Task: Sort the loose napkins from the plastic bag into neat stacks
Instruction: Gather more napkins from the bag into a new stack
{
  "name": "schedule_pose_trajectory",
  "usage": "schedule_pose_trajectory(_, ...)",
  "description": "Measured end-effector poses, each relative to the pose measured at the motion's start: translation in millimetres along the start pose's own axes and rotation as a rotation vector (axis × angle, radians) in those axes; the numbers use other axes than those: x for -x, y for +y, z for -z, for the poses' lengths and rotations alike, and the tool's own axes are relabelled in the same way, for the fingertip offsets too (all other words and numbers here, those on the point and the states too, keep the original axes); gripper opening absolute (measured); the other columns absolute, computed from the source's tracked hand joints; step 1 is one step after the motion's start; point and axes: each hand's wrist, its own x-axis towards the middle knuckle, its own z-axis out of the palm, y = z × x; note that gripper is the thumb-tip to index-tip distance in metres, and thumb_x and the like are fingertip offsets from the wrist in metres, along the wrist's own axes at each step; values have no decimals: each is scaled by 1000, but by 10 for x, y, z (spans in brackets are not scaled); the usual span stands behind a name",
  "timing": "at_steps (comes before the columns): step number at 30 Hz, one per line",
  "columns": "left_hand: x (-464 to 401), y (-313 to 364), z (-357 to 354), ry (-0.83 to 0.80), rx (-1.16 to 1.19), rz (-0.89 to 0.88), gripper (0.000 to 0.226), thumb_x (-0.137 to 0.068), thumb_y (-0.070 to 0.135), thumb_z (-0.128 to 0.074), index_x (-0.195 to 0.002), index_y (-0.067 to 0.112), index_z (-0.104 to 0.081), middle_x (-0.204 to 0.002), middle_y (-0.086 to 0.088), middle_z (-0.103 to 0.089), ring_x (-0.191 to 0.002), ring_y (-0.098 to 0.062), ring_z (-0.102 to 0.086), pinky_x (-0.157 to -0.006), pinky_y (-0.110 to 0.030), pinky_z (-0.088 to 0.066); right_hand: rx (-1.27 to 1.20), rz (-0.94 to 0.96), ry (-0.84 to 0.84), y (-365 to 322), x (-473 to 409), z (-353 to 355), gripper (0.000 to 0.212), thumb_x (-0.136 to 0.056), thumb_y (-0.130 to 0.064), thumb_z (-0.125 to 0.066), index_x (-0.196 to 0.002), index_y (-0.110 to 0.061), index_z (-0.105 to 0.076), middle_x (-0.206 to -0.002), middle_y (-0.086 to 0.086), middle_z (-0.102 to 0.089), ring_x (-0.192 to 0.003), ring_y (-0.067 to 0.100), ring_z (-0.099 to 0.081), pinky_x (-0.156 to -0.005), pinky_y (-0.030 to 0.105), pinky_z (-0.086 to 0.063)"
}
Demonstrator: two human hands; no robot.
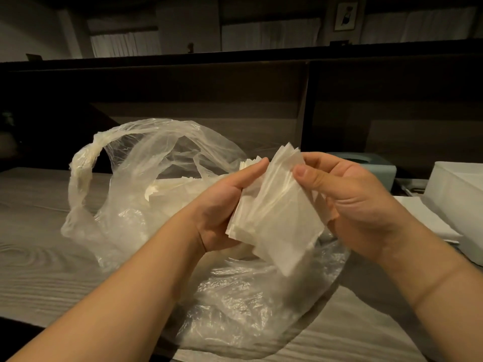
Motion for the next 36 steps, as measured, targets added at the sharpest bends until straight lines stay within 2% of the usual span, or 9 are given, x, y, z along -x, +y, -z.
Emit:
schedule_pose_trajectory(7,-33,-30,-4,20,-61,20,53,-87,64,-55,-105,21,-81,-104,-9,-73,-93,-25,-70,-86,-38,-56,295,49,183,146,-44,-63,16,-91,-23,-72,-107,-21,-75,-93,-2,-79,-84,16,-76,-67,29,-57)
schedule_pose_trajectory(13,5,-25,-65,-48,-98,29,65,-80,75,-47,-93,22,-82,-94,-8,-75,-82,-23,-74,-72,-33,-62,253,86,194,182,-30,-94,16,-90,-20,-72,-106,-18,-75,-91,-2,-78,-80,13,-75,-63,22,-56)
schedule_pose_trajectory(17,20,-49,-42,-60,-147,-11,28,-89,47,-70,-99,23,-81,-96,-8,-74,-84,-23,-72,-75,-36,-59,280,125,248,211,-38,-120,15,-89,-23,-75,-105,-22,-74,-93,-4,-77,-84,12,-74,-65,23,-57)
schedule_pose_trajectory(21,1,-55,-27,5,-123,33,21,-77,18,-73,-97,13,-69,-84,-9,-71,-72,-22,-70,-66,-29,-58,404,127,336,252,-70,-125,26,-87,-41,-75,-111,-33,-68,-100,-4,-68,-93,16,-66,-77,32,-56)
schedule_pose_trajectory(25,-9,-25,-42,-31,53,37,21,-82,15,-59,-92,4,-74,-84,-13,-68,-72,-23,-66,-71,-32,-58,341,-4,304,169,-35,-125,37,-89,-38,-73,-121,-26,-59,-98,4,-66,-66,7,-69,-56,21,-52)
schedule_pose_trajectory(29,-28,-30,-33,-44,73,57,34,-83,13,-56,-114,-1,-59,-85,-17,-64,-75,-24,-62,-76,-36,-56,309,-44,258,178,-23,-146,26,-99,-30,-63,-119,-14,-59,-79,6,-69,-46,8,-64,-42,14,-45)
schedule_pose_trajectory(31,-39,-34,-20,-37,65,59,35,-82,12,-57,-115,-1,-57,-84,-17,-64,-75,-25,-62,-78,-36,-54,388,-39,255,217,-44,-145,23,-101,-33,-60,-120,-19,-59,-78,0,-71,-50,6,-66,-44,13,-46)
schedule_pose_trajectory(33,-48,-38,-3,-62,55,55,37,-83,12,-58,-117,-1,-58,-86,-17,-64,-77,-25,-62,-79,-37,-53,571,3,284,257,-57,-123,25,-100,-37,-60,-124,-32,-57,-97,-4,-69,-65,4,-70,-55,15,-53)
schedule_pose_trajectory(36,-53,-43,10,-159,-17,49,37,-82,17,-63,-115,1,-65,-90,-18,-61,-80,-28,-60,-78,-40,-52,712,139,272,323,-81,-83,23,-99,-38,-61,-122,-45,-62,-107,-7,-64,-81,12,-70,-77,37,-62)
